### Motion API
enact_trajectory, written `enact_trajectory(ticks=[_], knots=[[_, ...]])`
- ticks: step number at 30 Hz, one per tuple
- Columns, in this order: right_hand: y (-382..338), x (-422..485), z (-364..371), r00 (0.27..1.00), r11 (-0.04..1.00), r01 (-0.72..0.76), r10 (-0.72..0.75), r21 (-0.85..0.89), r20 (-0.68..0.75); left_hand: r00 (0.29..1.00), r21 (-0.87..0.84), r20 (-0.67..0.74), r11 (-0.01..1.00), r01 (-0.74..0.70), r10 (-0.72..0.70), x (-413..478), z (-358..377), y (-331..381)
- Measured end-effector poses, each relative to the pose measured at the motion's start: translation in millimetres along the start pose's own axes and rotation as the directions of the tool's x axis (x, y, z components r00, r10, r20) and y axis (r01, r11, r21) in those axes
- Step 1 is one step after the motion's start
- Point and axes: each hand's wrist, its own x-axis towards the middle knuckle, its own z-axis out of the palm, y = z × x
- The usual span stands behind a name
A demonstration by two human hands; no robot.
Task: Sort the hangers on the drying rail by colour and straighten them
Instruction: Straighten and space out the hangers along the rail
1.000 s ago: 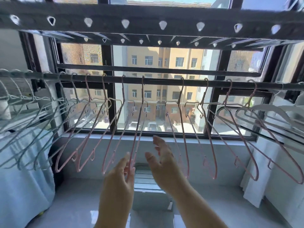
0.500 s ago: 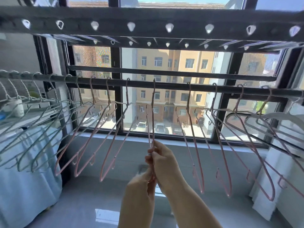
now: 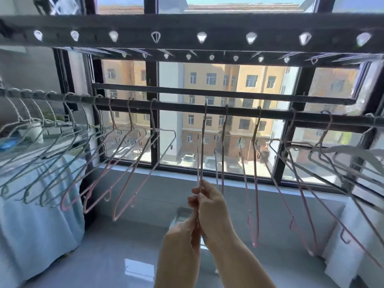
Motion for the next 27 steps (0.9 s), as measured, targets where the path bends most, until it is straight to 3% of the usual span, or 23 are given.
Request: enact_trajectory(ticks=[3, 7, 12, 16, 21, 27], knots=[[-2, -7, -3, 0.999, 0.987, 0.031, -0.027, -0.157, 0.030, 0.999, -0.039, -0.016, 0.998, 0.044, -0.045, -6, 2, 3], [-14, -22, -7, 0.984, 0.887, 0.177, -0.155, -0.427, 0.085, 0.997, -0.023, 0.019, 0.997, 0.072, -0.072, -16, -7, 0], [-24, -30, 7, 0.933, 0.773, 0.359, -0.312, -0.524, 0.179, 0.957, 0.185, -0.267, 0.981, -0.064, 0.112, 0, -53, -13], [-11, -26, 37, 0.922, 0.758, 0.385, -0.292, -0.526, 0.255, 0.925, 0.257, -0.370, 0.966, 0.010, 0.089, 23, -85, -41], [12, -13, 82, 0.939, 0.765, 0.317, -0.170, -0.561, 0.299, 0.959, 0.218, -0.279, 0.976, 0.020, 0.043, 34, -103, -76], [36, 18, 139, 0.977, 0.831, 0.181, -0.090, -0.526, 0.193, 0.990, -0.159, -0.075, 0.981, 0.107, -0.120, 39, -117, -116]])
